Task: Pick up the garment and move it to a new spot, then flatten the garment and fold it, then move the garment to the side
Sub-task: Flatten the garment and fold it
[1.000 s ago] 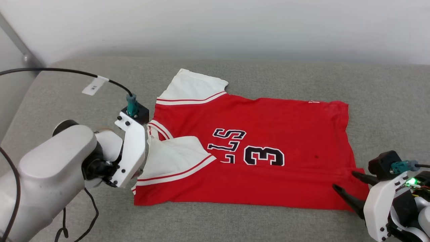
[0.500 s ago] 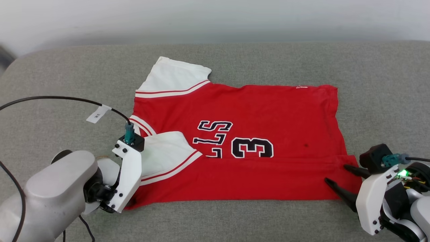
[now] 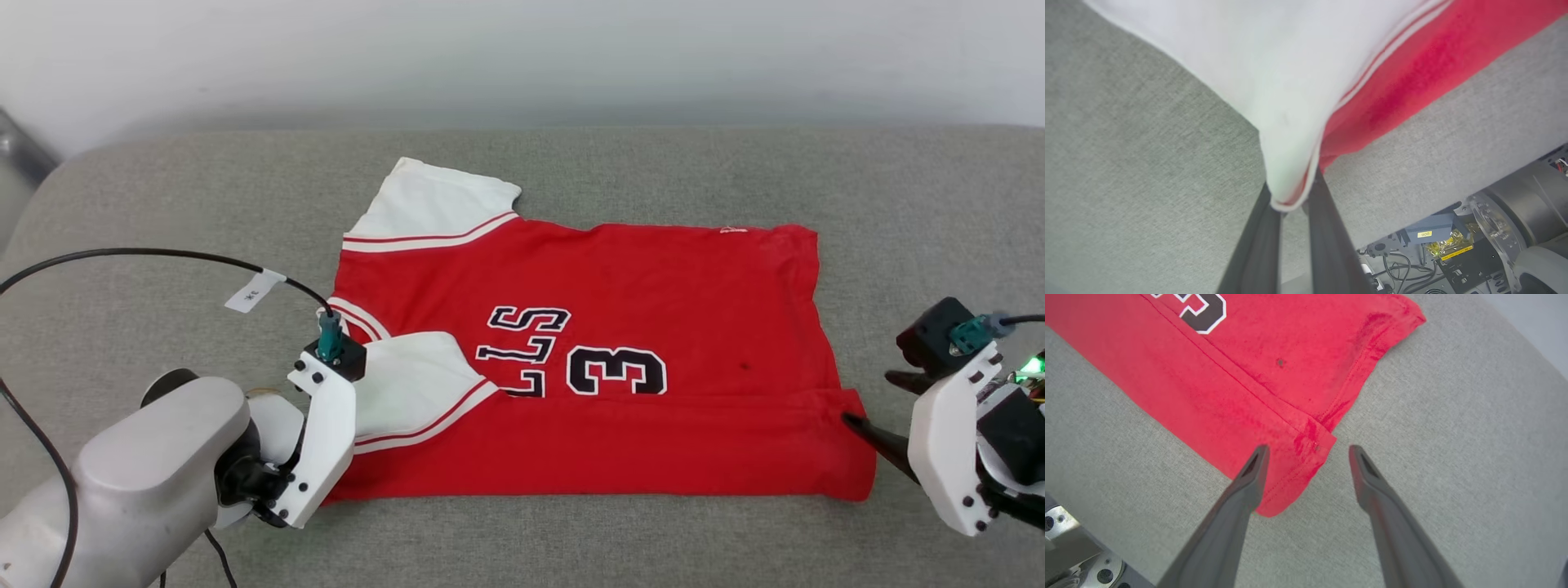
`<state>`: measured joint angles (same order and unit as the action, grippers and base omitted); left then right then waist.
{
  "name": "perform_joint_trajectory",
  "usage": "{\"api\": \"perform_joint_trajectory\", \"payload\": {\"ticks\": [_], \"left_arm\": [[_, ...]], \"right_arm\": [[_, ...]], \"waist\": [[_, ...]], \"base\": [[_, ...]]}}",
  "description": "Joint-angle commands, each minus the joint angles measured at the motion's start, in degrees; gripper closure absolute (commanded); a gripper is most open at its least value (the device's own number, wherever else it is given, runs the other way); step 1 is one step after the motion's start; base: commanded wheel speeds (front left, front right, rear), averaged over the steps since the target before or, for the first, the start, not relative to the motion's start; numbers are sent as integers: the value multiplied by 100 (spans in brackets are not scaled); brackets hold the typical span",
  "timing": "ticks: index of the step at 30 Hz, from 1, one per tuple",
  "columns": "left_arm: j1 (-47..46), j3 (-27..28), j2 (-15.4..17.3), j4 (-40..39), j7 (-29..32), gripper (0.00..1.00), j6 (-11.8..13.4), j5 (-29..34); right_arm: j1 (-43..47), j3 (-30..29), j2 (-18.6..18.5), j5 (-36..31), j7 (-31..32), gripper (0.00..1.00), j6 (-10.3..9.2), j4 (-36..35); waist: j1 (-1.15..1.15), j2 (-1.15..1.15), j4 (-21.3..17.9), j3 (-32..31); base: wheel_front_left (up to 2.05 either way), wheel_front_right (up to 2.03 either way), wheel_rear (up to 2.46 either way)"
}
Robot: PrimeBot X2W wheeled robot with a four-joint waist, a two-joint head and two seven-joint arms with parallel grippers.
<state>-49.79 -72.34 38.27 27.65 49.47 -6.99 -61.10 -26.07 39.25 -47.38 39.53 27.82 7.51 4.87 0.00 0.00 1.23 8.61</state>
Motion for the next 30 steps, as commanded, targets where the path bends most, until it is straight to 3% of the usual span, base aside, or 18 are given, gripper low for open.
{"api": "perform_joint_trajectory", "payload": {"ticks": [1,6,10,20,25,26,27,28,30], "left_arm": [[20,-28,30,-87,-38,100,-21,7],[-105,-29,85,-330,-101,100,-29,-5],[-195,-22,90,-453,-136,100,-33,3],[-305,-21,63,-578,-293,100,-37,99],[-201,-31,83,-555,-373,100,-37,89],[-160,-33,96,-540,-385,100,-34,81],[-160,-33,96,-540,-385,100,-34,81],[-72,-42,118,-510,-405,100,-34,64],[-27,-46,131,-495,-416,100,-36,49]], "right_arm": [[-202,183,-200,157,418,0,-4,-186],[-562,619,-559,495,1634,0,-4,-328],[-717,841,-480,631,2176,0,-4,-126],[-434,1276,192,730,1997,0,-4,823],[-375,1598,346,874,1807,0,-4,1041],[-403,1609,362,906,1712,40,-4,1050],[-403,1609,362,906,1712,40,-4,1050],[-472,1605,366,998,1561,100,-4,1063],[-522,1613,325,991,1481,100,-3,1058]], "waist": [[0,0,54,-75],[0,0,153,-36],[0,0,234,97],[0,0,384,458],[0,0,360,487],[0,0,343,471],[0,0,343,471],[0,0,310,405],[0,0,296,359]], "base": [[0,0,0],[0,0,0],[0,0,0],[0,0,0],[0,0,0],[0,0,0],[0,0,0],[0,0,0],[0,0,0]]}}
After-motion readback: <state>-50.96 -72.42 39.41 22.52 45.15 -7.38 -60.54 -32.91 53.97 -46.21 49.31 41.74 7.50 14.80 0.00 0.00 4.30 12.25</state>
